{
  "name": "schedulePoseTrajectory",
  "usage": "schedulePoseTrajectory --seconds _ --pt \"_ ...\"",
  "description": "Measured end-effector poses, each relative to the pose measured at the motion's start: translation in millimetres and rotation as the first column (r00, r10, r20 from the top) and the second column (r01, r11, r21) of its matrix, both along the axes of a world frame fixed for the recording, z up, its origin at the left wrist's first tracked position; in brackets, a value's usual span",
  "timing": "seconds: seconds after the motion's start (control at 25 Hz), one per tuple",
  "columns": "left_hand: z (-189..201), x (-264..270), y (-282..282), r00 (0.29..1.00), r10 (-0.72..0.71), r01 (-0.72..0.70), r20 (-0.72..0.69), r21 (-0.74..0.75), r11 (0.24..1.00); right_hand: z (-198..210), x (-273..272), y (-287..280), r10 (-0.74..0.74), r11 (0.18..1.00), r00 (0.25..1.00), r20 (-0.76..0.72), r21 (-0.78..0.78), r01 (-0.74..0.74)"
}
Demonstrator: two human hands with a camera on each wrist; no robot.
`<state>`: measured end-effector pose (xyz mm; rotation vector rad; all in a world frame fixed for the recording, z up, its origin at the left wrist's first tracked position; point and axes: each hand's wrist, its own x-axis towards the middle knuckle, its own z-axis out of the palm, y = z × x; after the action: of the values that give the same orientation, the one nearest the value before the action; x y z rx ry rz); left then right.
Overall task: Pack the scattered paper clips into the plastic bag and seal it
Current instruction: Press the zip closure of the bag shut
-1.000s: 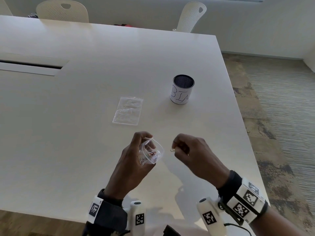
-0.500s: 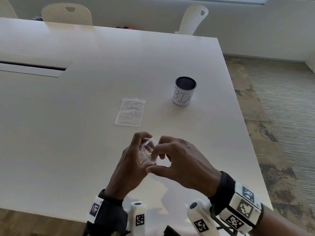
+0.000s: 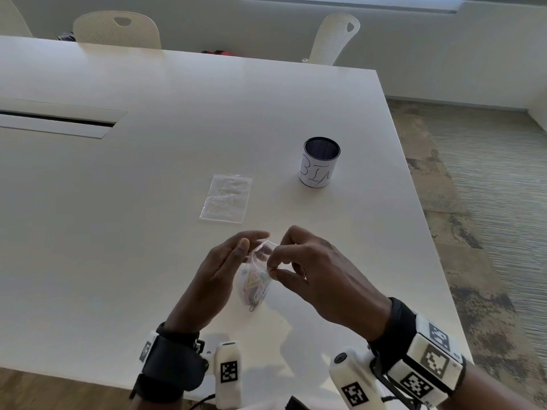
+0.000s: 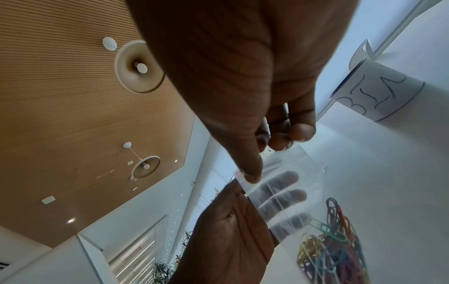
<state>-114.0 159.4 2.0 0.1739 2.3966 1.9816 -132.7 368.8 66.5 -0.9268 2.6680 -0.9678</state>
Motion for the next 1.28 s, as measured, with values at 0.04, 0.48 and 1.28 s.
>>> schedulePoseTrajectory --seconds 0.04,0.48,1.28 --pt "-2 -3 2 1.0 0.029 -0.029 0.008 -0.011 1.0 -1 0 1 0.005 1.0 1.0 -0.01 0.008 -0.005" --pt "7 -17 -6 0.992 0.094 -0.088 -0.085 0.078 0.993 11 -5 37 -0.006 0.995 0.994 -0.107 0.098 0.017" --pt "-2 -24 42 0.998 -0.05 0.052 -0.032 0.071 0.996 -19 -22 71 -0.227 0.816 0.91 0.348 -0.442 0.372"
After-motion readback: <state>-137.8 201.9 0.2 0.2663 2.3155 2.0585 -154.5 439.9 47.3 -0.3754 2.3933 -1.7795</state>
